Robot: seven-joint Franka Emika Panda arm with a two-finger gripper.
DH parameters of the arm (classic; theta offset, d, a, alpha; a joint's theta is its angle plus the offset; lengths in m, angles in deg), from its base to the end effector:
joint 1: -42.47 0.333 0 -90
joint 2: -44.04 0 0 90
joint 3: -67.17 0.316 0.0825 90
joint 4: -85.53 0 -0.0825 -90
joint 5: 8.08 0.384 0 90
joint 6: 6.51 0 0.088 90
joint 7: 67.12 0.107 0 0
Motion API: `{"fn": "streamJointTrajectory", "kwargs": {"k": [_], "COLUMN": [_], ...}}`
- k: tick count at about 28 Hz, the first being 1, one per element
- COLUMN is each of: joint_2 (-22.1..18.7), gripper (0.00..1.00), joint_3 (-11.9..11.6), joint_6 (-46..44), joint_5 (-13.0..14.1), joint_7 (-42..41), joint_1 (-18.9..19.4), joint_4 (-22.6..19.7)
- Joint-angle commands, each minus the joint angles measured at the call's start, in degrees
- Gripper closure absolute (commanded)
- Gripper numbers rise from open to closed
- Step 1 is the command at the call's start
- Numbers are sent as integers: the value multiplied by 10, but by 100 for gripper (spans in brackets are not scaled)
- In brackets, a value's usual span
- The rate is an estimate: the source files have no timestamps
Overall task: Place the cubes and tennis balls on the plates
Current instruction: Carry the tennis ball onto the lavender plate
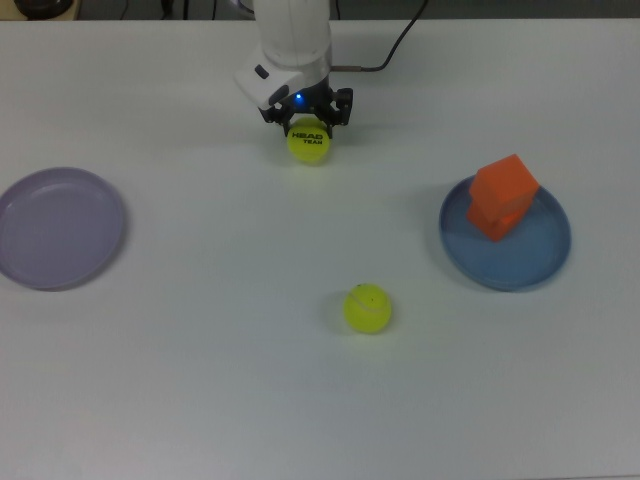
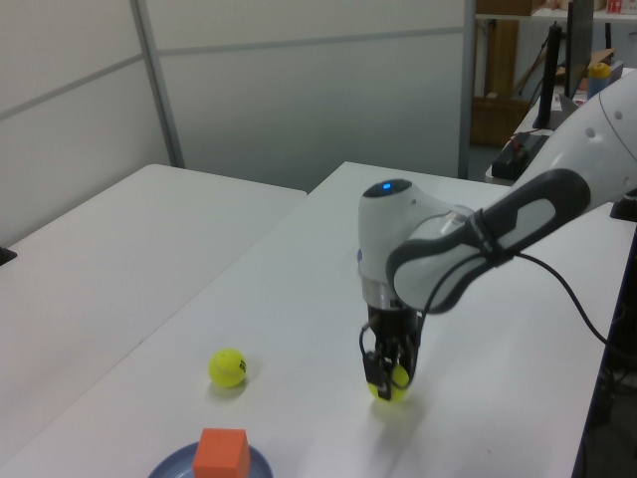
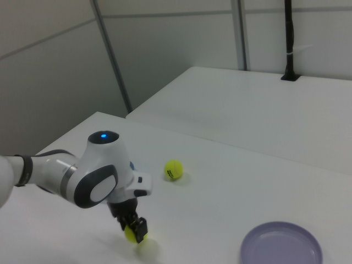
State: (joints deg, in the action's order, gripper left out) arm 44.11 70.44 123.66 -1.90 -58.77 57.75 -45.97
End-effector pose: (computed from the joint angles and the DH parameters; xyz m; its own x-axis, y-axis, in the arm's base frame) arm 0.4830 0.1649 0.3468 0.9933 0.1086 -0.0387 0.1054 -0.9915 -0.0758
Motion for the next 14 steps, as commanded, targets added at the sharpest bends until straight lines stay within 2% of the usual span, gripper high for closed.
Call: {"fn": "streamJointTrajectory", "kwargs": {"k": [1,2,3,7,8,12,13,14], "joint_2": [-3,-2,1,17,31,72,85,109], "gripper": [100,100,100,100,100,100,100,100], "joint_3": [-44,-58,-85,-136,-159,-200,-209,-223], "joint_6": [-57,-66,-75,-76,-76,-76,-76,-76], "joint_5": [14,14,14,16,16,22,27,43], "joint_7": [-19,-25,-34,-54,-64,-84,-90,-104], "joint_1": [-15,-16,-19,-26,-30,-40,-44,-52], "joint_4": [68,83,113,158,178,228,242,270]}}
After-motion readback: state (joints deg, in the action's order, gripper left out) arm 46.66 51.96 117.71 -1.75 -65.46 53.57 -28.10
